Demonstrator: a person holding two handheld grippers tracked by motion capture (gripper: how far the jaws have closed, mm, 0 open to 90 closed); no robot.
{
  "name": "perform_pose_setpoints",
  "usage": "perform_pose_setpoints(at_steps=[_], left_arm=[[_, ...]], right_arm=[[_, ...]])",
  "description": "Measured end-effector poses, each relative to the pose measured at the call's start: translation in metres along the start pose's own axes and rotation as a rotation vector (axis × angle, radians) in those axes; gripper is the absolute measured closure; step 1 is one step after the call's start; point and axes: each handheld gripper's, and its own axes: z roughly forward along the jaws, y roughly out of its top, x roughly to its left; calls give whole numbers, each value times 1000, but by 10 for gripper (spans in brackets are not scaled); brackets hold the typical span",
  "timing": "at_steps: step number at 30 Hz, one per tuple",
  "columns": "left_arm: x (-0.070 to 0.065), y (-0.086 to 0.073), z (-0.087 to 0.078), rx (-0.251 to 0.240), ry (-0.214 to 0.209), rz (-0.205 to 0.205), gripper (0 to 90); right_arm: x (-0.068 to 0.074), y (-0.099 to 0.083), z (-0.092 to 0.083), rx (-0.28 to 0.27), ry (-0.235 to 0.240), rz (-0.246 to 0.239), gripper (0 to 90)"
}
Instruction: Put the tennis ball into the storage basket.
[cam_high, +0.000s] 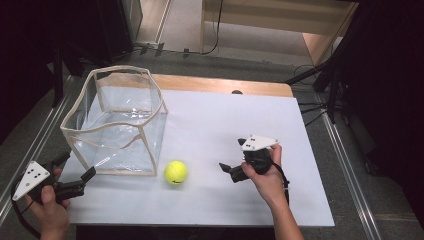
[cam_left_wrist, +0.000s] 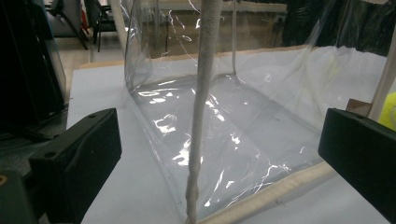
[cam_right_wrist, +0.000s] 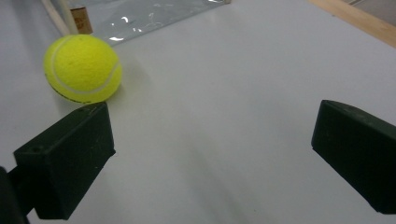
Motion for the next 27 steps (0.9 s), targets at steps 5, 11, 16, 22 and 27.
perform_pose_setpoints(at_steps=[5,11,16,22,27], left_arm=[[-1,0,1,-1,6,6,0],[0,0,-1,-4,6,8,0],[-1,-1,0,0,-2,9,0],[2,-1,-1,-10,-8,-10,0],[0,-1,0,-3,-12,-1,0]], right_arm=[[5,13,13,19,55,-22,0],[13,26,26,49,95,-59,0],[21,35,38,98,126,-97,0],[30,42,49,130,153,-123,0],[39,45,58,150,181,-149,0]])
